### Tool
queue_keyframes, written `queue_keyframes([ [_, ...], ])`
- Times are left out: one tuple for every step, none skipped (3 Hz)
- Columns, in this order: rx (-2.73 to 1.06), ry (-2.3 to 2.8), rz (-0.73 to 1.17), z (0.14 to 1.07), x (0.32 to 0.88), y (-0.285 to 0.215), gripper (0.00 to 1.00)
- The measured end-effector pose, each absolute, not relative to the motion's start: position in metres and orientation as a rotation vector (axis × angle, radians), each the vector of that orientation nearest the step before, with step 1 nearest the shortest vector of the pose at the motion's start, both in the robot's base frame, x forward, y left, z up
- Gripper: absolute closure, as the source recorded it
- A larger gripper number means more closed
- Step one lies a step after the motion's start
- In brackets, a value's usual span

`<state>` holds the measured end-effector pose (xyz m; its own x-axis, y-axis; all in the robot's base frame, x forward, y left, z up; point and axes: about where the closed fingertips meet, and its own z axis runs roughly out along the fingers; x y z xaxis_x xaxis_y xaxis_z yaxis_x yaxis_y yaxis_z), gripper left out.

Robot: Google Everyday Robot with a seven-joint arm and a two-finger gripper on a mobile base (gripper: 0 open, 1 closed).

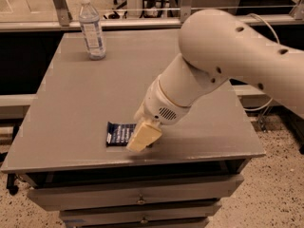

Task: Move rxbar blueberry near blue plastic bottle

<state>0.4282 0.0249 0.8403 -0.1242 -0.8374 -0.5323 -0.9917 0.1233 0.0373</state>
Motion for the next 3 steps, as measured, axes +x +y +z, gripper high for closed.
queue_keyframes([
  [-1.779,2.044,0.563,0.8265,0.4216,0.0270,0.64],
  [-1.785,2.051,0.563,0.8230,0.4207,0.0270,0.87],
  [-1.785,2.051,0.563,0.8256,0.4208,0.0270,1.00],
])
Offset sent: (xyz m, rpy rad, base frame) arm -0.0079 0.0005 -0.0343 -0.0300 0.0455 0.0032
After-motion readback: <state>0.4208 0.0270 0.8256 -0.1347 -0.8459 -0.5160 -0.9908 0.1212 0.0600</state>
